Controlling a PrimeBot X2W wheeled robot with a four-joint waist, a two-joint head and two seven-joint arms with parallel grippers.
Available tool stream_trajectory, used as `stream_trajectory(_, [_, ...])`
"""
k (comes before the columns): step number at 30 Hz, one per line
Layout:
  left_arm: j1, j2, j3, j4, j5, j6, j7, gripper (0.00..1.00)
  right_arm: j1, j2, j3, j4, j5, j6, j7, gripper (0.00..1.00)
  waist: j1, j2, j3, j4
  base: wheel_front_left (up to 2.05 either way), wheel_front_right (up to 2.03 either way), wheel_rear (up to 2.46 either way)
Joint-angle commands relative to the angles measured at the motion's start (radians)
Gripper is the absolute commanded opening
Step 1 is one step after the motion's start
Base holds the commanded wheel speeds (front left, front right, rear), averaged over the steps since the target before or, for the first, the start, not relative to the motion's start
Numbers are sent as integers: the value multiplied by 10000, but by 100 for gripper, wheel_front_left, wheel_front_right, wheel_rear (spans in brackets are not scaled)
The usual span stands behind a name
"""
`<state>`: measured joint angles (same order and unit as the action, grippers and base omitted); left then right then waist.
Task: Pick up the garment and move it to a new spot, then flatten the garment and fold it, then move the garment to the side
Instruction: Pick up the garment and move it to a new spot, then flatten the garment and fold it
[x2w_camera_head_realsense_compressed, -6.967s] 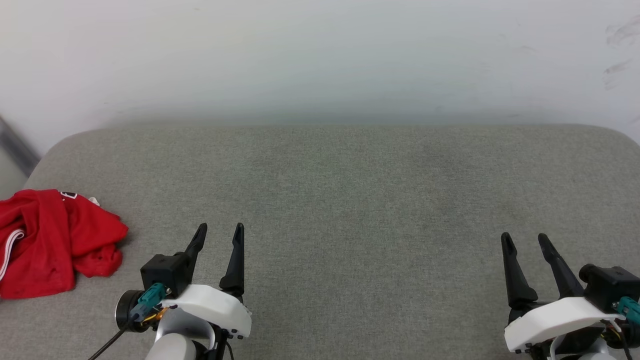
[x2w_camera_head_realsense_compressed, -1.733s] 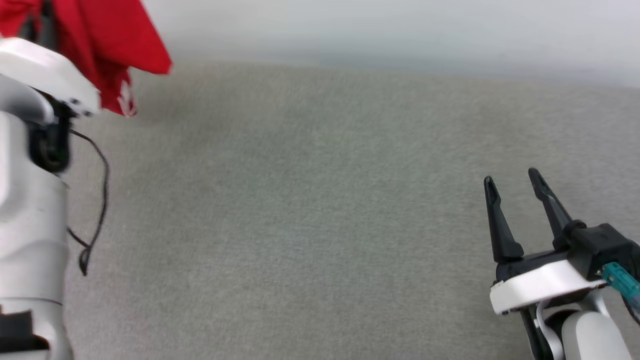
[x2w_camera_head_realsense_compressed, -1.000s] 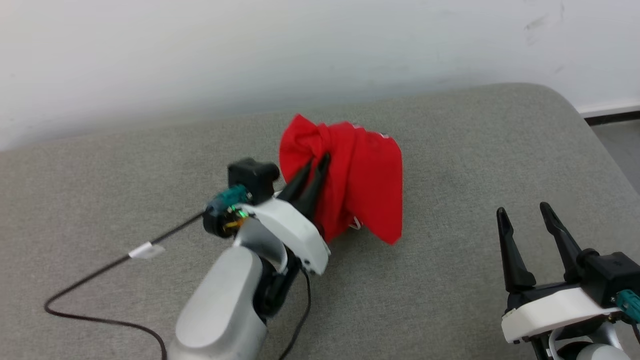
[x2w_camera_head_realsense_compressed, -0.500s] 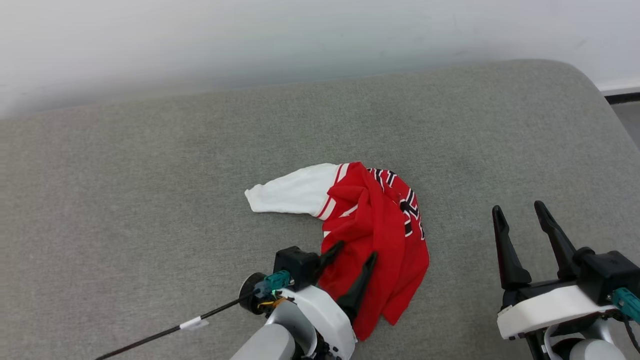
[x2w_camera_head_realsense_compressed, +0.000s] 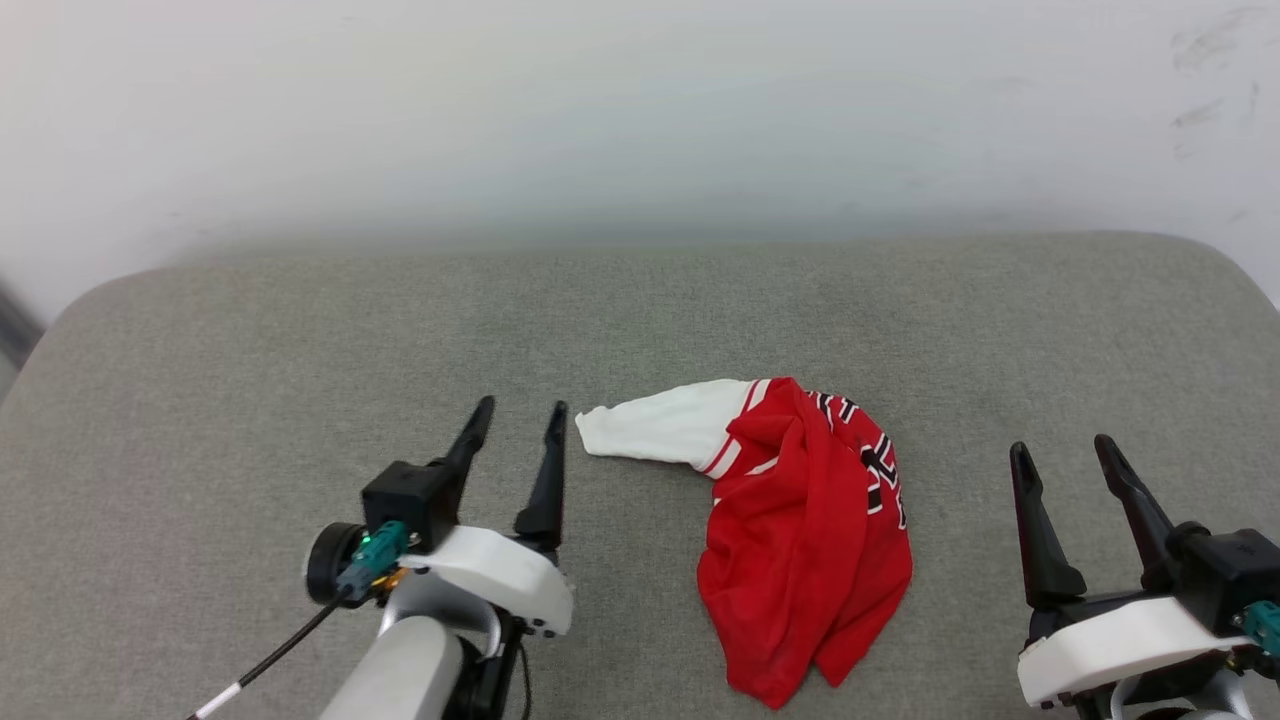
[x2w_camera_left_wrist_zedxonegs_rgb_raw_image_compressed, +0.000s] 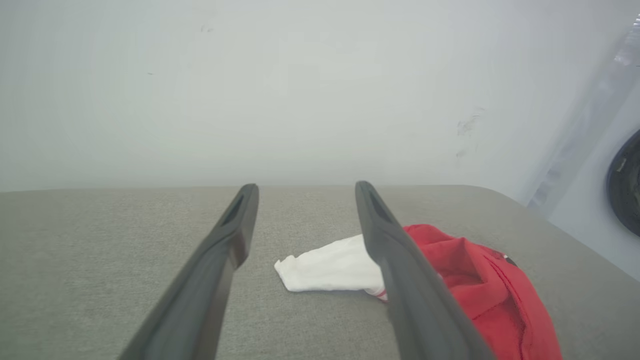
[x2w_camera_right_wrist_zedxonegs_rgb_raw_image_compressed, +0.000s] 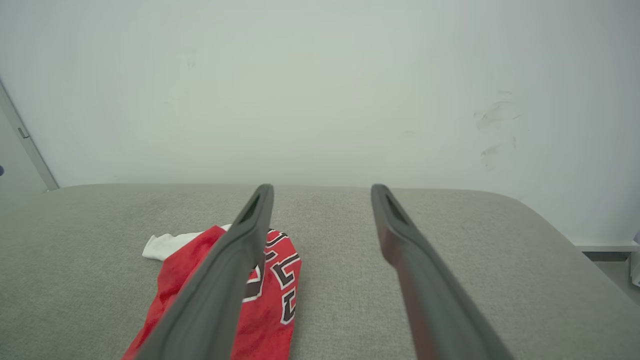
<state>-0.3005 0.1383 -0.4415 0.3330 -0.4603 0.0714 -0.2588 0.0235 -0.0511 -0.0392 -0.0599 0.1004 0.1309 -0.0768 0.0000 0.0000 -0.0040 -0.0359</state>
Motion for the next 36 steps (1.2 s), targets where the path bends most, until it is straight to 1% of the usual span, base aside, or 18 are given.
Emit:
stream_trajectory(1, [259,197,237,-148,54,182,-54,100,179,12,-34,-84,-30,-3,32,100,0,0,-105,130,0,0,0])
stream_trajectory(6, [964,805,881,-664,17,586,-73,100,446,12,-89,-205,-87,-3,136,100,0,0,-280,184,0,0,0])
stream_trajectory(12, [1823,1209,979,-1305,48,841,77,100,807,12,-182,-317,-55,-3,248,100,0,0,-460,170,0,0,0])
stream_trajectory(19, [2194,1222,918,-1662,-17,1046,243,100,942,12,-175,-421,-22,-3,343,100,0,0,-480,72,0,0,0])
stream_trajectory(30, [2236,1192,877,-1796,-114,1177,338,100,854,12,-151,-464,-15,-3,415,100,0,0,-411,36,0,0,0])
stream_trajectory(34, [2157,1206,899,-1814,-191,1189,350,100,645,10,-280,-236,69,-3,885,100,0,0,-355,49,0,0,0])
stream_trajectory(36, [2025,1169,881,-1824,-190,1181,341,100,501,14,-336,10,201,-3,1489,100,0,0,-284,97,0,0,0])
